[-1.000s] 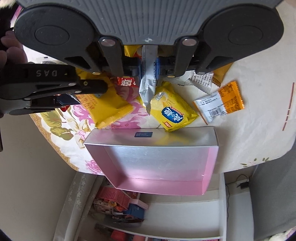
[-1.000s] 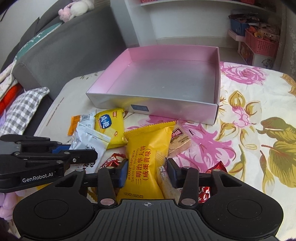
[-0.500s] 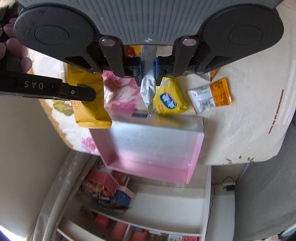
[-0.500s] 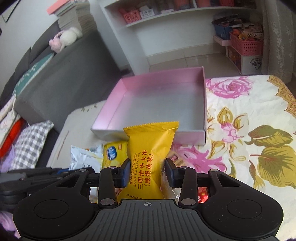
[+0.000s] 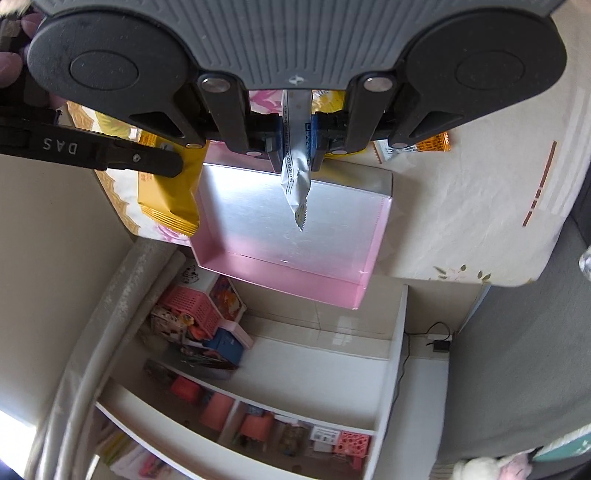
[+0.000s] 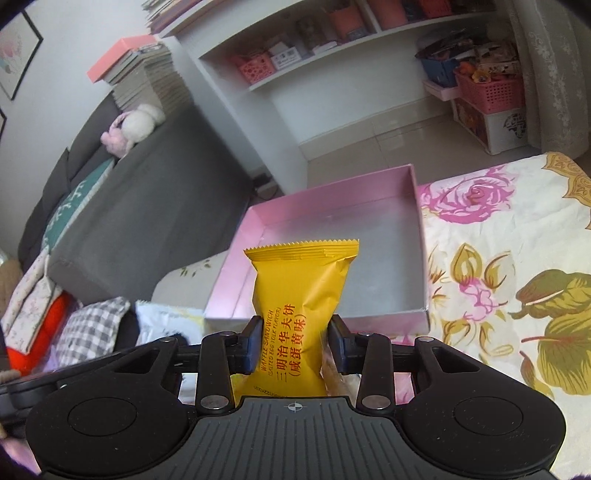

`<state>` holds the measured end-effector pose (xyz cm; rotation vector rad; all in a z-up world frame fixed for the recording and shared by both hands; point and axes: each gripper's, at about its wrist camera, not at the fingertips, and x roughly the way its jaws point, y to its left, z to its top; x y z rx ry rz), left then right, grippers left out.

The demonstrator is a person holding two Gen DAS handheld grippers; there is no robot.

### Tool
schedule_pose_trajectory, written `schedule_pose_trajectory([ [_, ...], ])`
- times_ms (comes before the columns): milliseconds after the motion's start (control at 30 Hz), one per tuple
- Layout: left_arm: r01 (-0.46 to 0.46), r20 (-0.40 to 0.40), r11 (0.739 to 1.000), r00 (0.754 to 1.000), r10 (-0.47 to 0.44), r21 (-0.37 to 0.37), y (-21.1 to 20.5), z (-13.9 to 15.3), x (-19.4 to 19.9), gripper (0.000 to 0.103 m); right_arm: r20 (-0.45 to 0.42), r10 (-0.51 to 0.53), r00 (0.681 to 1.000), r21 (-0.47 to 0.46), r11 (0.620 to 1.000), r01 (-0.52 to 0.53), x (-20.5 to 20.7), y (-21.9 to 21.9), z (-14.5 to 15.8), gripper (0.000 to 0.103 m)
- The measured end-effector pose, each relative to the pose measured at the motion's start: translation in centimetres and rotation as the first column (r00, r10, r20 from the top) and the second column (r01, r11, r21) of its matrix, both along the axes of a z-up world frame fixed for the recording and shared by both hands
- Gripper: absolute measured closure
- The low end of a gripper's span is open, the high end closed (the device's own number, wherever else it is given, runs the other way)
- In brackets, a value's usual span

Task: Organize snacks
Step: 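Carry both packets into the pink box and open both tools, then lift both open tools out of the box back toward the pile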

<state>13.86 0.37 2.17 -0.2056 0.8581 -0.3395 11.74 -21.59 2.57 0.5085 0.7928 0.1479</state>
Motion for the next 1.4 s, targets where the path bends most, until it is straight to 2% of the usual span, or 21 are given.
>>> schedule_pose_trajectory([
  [200,-0.022,0.055,0.998,0.998,0.025,-0.061,0.1,-0.1,0.7,0.092,0.044,-0.078,0.996,0.056,0.996,0.076,1.2,-1.9,-1.0,0.066],
  [400,-0.017,0.102,0.999,0.995,0.021,-0.042,-1.2,-0.5,2.2,0.092,0.054,-0.139,0.989,0.077,0.988,0.134,2.4,-3.1,-2.4,0.066],
  [667,-0.061,0.146,0.998,0.987,0.063,-0.017,-2.2,-1.7,5.0,0.092,0.06,-0.19,0.98,0.099,0.978,0.183,3.2,-4.5,-3.9,0.063],
  [767,-0.077,0.149,0.997,0.986,0.077,-0.002,-2.4,-2.2,5.7,0.092,0.069,-0.196,0.978,0.071,0.979,0.192,3.4,-4.5,-4.0,0.059],
  [867,-0.088,0.153,0.996,0.985,0.086,0.004,-2.4,-2.6,6.2,0.091,0.083,-0.201,0.976,0.063,0.978,0.196,3.5,-4.6,-4.0,0.046],
  [967,-0.088,0.137,0.996,0.987,0.085,0.011,-2.4,-2.9,6.6,0.09,0.086,-0.205,0.975,0.06,0.978,0.2,3.6,-4.8,-3.9,0.04],
  [1067,-0.107,0.129,0.994,0.986,0.102,0.034,-2.3,-3.1,6.8,0.075,0.091,-0.212,0.973,0.055,0.977,0.207,3.5,-5.0,-3.8,0.032],
  [1133,-0.118,0.135,0.991,0.985,0.109,0.059,-2.1,-3.0,6.8,0.07,0.097,-0.211,0.973,0.053,0.977,0.207,3.4,-5.1,-3.6,0.031],
  [1200,-0.125,0.14,0.989,0.983,0.114,0.073,-2.0,-2.9,6.6,0.057,0.101,-0.205,0.974,0.051,0.978,0.201,3.4,-5.2,-3.3,0.029],
  [1400,-0.11,0.127,0.988,0.987,0.096,0.105,-1.5,-2.3,5.2,0.034,0.11,-0.183,0.977,0.005,0.983,0.183,2.8,-5.1,-2.1,0.019],
])
